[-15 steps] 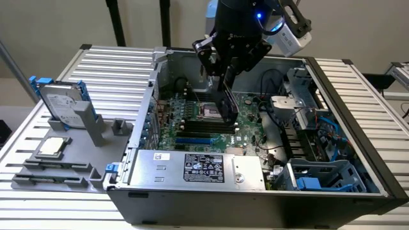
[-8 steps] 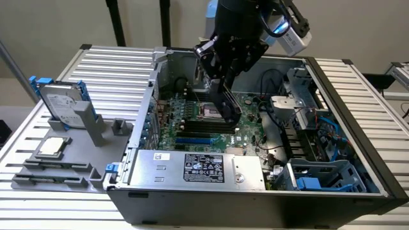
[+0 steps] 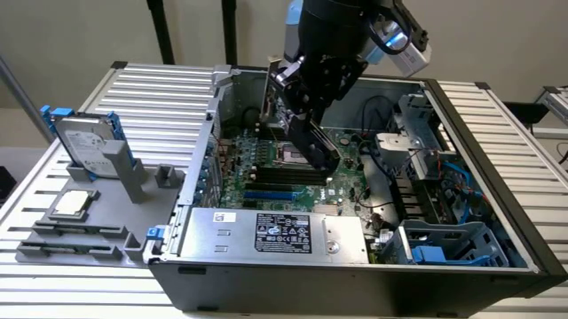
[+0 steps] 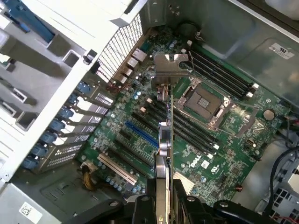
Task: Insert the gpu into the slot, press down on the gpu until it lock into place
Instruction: 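Insert the gpu into the slot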
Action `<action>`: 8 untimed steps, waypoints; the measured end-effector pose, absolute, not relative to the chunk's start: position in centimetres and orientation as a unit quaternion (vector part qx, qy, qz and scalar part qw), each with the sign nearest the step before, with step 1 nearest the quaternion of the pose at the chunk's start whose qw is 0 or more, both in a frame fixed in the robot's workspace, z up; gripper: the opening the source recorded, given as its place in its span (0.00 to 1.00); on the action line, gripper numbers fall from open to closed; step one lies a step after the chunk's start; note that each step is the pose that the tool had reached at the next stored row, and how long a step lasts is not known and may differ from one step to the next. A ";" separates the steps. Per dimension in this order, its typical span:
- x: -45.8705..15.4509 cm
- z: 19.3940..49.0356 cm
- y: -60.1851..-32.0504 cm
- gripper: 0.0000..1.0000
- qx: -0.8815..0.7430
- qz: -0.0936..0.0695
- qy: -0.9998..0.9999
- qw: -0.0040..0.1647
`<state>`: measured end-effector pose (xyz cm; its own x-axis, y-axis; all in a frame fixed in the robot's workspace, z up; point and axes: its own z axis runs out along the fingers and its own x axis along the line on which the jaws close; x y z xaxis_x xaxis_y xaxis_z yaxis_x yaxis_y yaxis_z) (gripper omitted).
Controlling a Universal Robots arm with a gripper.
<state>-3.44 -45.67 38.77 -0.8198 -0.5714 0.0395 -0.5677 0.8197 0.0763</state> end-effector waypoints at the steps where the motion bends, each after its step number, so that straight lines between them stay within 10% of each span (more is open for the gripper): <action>1: -3.4 38.7 -45.7 0.26 0.308 -0.030 -0.950 0.030; 8: -3.4 38.3 -45.7 0.26 0.368 -0.028 -0.929 0.030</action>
